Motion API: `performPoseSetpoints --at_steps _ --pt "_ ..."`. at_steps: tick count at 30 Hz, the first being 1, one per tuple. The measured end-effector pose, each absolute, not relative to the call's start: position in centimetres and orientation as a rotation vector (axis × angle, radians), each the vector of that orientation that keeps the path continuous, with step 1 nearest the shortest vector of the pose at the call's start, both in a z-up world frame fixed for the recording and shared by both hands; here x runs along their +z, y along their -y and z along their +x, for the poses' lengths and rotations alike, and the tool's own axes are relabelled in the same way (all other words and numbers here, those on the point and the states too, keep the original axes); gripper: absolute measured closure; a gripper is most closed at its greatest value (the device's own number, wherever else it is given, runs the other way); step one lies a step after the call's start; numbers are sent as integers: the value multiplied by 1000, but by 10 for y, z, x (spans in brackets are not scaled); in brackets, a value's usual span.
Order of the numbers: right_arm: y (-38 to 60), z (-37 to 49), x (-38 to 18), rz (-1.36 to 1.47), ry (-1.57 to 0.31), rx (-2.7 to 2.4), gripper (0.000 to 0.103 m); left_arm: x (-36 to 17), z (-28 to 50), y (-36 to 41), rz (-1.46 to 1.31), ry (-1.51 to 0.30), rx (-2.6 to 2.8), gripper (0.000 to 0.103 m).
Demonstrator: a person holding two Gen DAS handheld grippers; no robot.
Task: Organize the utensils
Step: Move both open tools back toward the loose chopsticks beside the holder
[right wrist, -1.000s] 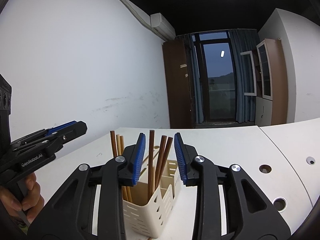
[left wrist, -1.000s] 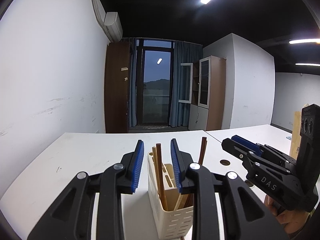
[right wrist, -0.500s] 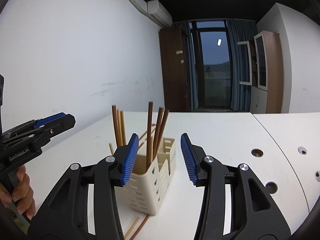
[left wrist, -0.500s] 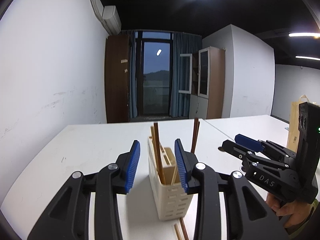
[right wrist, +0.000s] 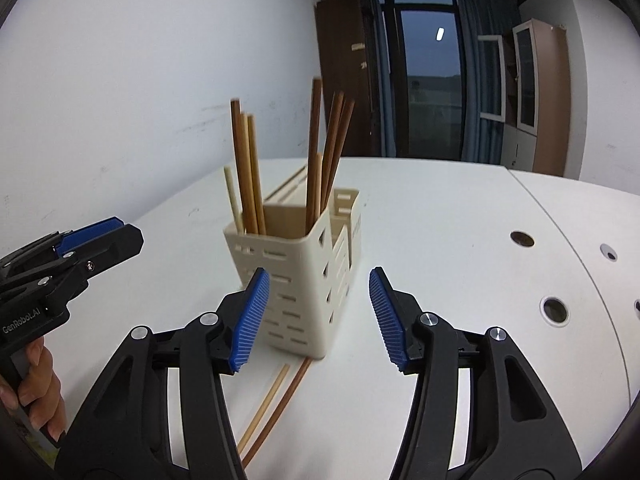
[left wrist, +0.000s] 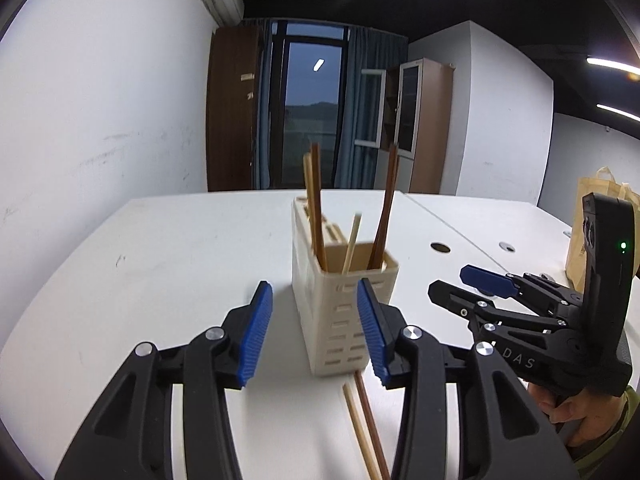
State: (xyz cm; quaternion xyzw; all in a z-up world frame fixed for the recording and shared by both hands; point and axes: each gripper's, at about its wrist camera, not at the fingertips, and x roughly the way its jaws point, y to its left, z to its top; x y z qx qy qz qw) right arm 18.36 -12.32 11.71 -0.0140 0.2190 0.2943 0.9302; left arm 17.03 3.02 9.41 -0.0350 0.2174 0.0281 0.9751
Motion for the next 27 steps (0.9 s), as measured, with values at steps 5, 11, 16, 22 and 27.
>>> performPoseSetpoints --at_steps 5,11,16,22,27 --pt "112 187 93 -66 -522 595 51 78 171 -38 -90 -480 59 60" --pt "97 196 68 -111 -607 589 49 49 161 -46 -110 -531 79 60" --pt "87 205 46 -134 -683 573 49 43 159 -51 -119 -552 99 60" --pt "79 214 27 -152 -737 555 49 40 163 -54 -122 -572 108 60" --pt "71 221 13 -173 -779 546 49 40 162 -52 -119 -573 111 60"
